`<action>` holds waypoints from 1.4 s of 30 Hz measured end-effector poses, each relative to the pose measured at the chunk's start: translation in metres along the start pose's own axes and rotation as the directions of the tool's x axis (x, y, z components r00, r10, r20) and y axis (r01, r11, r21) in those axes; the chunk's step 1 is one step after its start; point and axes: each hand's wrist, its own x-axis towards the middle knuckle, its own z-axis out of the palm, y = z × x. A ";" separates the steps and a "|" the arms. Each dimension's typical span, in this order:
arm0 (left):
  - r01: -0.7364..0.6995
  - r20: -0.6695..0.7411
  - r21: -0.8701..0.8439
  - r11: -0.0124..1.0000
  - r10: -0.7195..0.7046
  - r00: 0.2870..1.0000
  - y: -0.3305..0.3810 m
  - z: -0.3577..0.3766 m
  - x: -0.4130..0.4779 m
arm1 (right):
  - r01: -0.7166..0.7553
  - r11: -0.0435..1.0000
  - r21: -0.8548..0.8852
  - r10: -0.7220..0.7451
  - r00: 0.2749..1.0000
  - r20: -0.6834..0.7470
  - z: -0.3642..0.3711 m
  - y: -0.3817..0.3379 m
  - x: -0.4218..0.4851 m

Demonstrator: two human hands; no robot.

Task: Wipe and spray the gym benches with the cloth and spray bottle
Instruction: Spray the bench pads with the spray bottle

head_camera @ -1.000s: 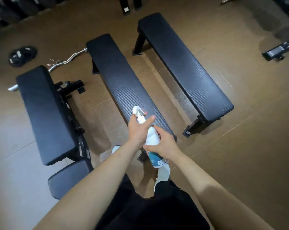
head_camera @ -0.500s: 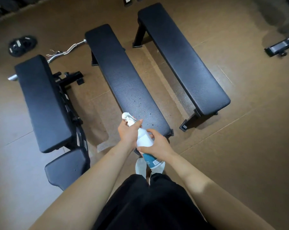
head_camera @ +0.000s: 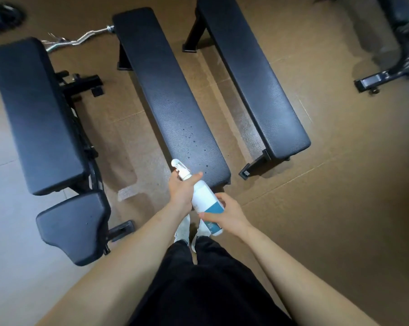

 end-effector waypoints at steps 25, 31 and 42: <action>0.226 0.019 -0.163 0.960 -0.226 0.974 -0.046 -0.020 -0.012 | -0.055 0.996 -0.065 0.053 0.998 -0.042 0.020 0.038 -0.026; 0.177 0.052 -0.105 0.979 -0.172 0.984 -0.066 0.007 -0.020 | -0.082 0.997 -0.012 0.082 0.996 -0.033 -0.002 0.061 -0.031; 0.132 0.063 -0.078 0.988 -0.127 0.990 -0.111 0.155 -0.068 | -0.099 0.991 0.092 0.101 0.995 -0.021 -0.135 0.145 -0.045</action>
